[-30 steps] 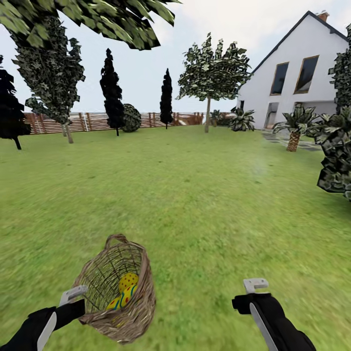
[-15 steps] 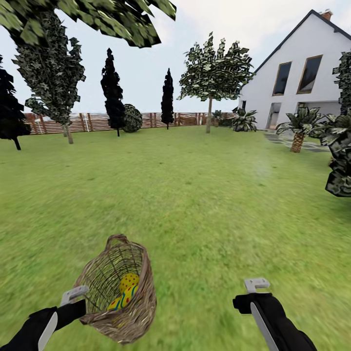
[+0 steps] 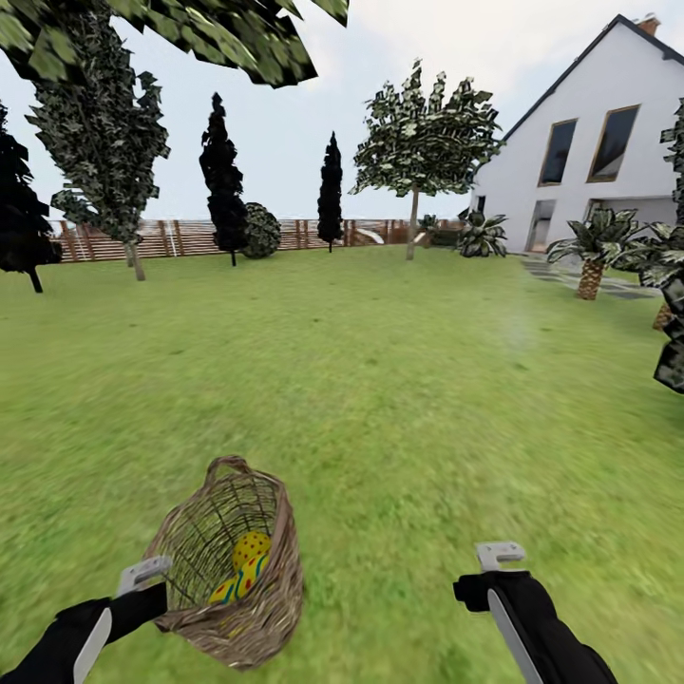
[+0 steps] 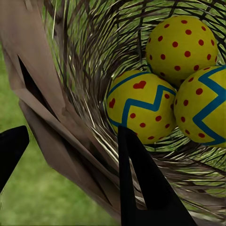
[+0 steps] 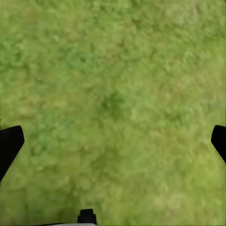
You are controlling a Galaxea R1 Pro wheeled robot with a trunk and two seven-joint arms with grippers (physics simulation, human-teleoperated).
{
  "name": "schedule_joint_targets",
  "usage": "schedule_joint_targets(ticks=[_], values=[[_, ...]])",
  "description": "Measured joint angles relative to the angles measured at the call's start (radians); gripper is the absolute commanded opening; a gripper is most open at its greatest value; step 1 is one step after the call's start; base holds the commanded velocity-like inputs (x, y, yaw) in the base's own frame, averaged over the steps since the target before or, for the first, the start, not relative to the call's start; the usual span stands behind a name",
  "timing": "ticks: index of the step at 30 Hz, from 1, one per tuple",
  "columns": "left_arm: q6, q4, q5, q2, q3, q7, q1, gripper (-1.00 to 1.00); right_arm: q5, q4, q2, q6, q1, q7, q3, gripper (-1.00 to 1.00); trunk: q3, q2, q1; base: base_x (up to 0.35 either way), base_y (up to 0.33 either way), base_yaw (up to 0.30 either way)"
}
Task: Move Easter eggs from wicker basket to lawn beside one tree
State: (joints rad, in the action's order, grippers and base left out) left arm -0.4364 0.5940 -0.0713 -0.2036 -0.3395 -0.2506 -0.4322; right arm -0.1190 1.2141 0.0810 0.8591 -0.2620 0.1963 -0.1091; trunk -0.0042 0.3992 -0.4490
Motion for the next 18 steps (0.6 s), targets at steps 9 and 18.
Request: schedule_joint_targets(ticks=[9,18], values=[[0.000,-0.002,0.003,0.003,0.003,0.000,0.000,-1.00,0.004,0.000,-0.002,0.000,0.000,0.001,-0.001,1.00,0.000,0.000,0.000,0.335,0.000,0.285],[0.000,-0.003,0.003,0.002,0.002,0.000,0.000,-1.00,0.007,-0.002,-0.008,-0.002,0.000,0.002,-0.006,1.00,0.002,0.000,0.000,0.335,0.000,0.286]])
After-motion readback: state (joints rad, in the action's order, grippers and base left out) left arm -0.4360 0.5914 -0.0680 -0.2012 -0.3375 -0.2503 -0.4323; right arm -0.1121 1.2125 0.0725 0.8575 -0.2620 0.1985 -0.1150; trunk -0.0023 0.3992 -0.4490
